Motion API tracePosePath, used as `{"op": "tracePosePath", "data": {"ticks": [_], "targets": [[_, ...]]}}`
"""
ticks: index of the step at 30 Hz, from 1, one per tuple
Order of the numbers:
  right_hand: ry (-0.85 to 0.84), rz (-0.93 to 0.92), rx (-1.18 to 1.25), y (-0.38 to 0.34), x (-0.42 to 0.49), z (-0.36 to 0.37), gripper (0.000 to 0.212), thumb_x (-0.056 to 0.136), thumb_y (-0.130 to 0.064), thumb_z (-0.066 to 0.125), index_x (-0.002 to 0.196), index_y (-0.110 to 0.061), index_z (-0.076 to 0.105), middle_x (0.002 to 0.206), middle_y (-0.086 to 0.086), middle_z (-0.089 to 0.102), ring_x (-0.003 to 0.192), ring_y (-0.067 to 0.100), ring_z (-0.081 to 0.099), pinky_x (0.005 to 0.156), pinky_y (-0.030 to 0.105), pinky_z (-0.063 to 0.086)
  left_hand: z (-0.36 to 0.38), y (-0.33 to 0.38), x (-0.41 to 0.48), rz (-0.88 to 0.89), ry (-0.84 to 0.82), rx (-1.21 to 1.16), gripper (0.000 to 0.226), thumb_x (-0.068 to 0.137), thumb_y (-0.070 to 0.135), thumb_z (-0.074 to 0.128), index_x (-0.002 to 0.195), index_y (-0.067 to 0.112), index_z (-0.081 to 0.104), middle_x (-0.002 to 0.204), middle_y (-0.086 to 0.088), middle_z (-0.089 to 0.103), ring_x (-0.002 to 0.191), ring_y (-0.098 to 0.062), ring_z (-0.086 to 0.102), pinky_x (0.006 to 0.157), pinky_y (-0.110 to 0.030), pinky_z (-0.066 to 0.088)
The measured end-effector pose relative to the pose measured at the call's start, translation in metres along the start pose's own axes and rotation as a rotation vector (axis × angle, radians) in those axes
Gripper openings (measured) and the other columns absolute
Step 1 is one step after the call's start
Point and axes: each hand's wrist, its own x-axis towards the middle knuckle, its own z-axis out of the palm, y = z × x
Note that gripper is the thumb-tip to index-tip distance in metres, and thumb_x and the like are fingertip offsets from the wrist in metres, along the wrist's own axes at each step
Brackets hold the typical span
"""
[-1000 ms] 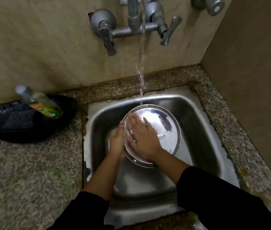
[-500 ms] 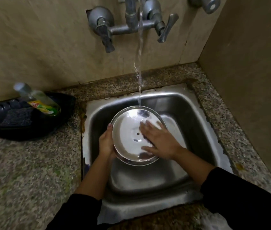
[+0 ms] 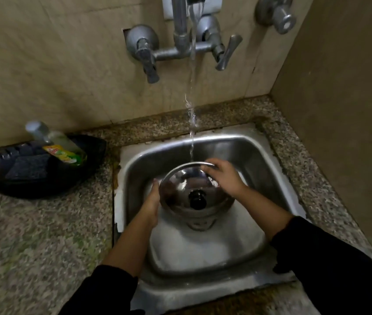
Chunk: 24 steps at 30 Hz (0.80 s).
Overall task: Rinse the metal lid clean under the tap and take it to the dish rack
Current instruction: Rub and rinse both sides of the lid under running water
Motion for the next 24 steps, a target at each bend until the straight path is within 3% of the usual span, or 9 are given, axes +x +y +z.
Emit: {"op": "tracePosePath", "data": {"ticks": [3,5,7,9,12,14,17,21,24], "targets": [[0.005,0.193,0.119,-0.003,0.028,0.000,0.030,0.086,-0.014,0.067,0.059,-0.016,0.054,0.050,0.001,0.047,0.039,0.001,0.043,0.049,0.025,0.034,-0.001,0.005,0.005,0.206,0.026,0.022,0.045,0.090,0.052,0.050,0.109,0.015,0.068,0.115,-0.012,0.069,0.104,-0.024,0.064,0.100,-0.037,0.046],[0.015,0.240,0.130,-0.008,0.041,0.003,0.032,0.085,-0.013,0.067,0.057,-0.014,0.052,0.052,0.005,0.045,0.040,0.005,0.042,0.047,0.023,0.033,-0.004,0.009,0.013,0.313,0.093,0.080,0.028,0.092,0.040,0.055,0.093,0.016,0.069,0.099,-0.011,0.071,0.097,-0.028,0.066,0.090,-0.041,0.052],[0.045,0.230,0.101,-0.012,0.049,0.009,0.031,0.085,-0.018,0.068,0.058,-0.016,0.054,0.054,0.003,0.048,0.047,0.011,0.044,0.052,0.026,0.035,-0.002,0.016,0.014,0.395,0.139,0.088,0.024,0.093,0.036,0.054,0.082,0.018,0.066,0.089,-0.011,0.066,0.088,-0.029,0.061,0.081,-0.042,0.053],[0.087,0.205,0.027,-0.016,0.054,0.016,0.025,0.087,-0.028,0.066,0.065,-0.018,0.059,0.060,0.002,0.056,0.056,0.015,0.051,0.059,0.029,0.039,-0.001,0.022,0.016,0.446,0.163,0.049,0.026,0.092,0.036,0.056,0.076,0.019,0.066,0.085,-0.011,0.065,0.085,-0.029,0.059,0.085,-0.051,0.052],[0.171,0.070,-0.315,-0.020,0.056,0.023,0.033,0.092,-0.045,0.055,0.101,-0.015,0.064,0.090,0.006,0.067,0.085,0.022,0.060,0.075,0.034,0.045,0.002,0.025,0.020,0.443,0.184,0.009,0.027,0.091,0.036,0.058,0.074,0.018,0.066,0.085,-0.012,0.064,0.084,-0.027,0.058,0.084,-0.046,0.050],[0.211,-0.085,-0.525,-0.023,0.059,0.025,0.041,0.093,-0.048,0.049,0.113,-0.014,0.059,0.107,0.009,0.065,0.101,0.028,0.056,0.083,0.038,0.042,0.009,0.027,0.020,0.455,0.184,-0.019,0.027,0.089,0.038,0.059,0.073,0.017,0.066,0.083,-0.013,0.064,0.081,-0.027,0.057,0.082,-0.046,0.050],[0.111,-0.271,-0.743,-0.031,0.062,0.035,0.041,0.094,-0.049,0.044,0.122,-0.021,0.056,0.122,0.007,0.060,0.117,0.028,0.048,0.095,0.042,0.033,0.023,0.028,0.017,0.520,0.181,0.021,0.033,0.089,0.036,0.060,0.062,0.017,0.059,0.063,-0.008,0.056,0.066,-0.024,0.050,0.067,-0.043,0.047],[-0.020,-0.536,-0.850,-0.035,0.057,0.037,0.038,0.094,-0.044,0.036,0.105,-0.022,0.065,0.108,0.001,0.066,0.105,0.025,0.057,0.088,0.038,0.037,0.037,0.023,0.009,0.616,0.135,0.108,0.040,0.090,0.033,0.059,0.055,0.017,0.051,0.055,-0.003,0.045,0.061,-0.023,0.039,0.059,-0.037,0.035],[0.086,-0.432,-0.715,-0.024,0.053,0.013,0.039,0.094,-0.048,0.045,0.110,-0.019,0.065,0.107,0.005,0.070,0.099,0.026,0.063,0.080,0.033,0.044,0.031,0.020,0.007,0.629,0.167,0.049,0.037,0.089,0.030,0.062,0.057,0.016,0.051,0.057,-0.005,0.047,0.060,-0.019,0.042,0.057,-0.031,0.039]]}}
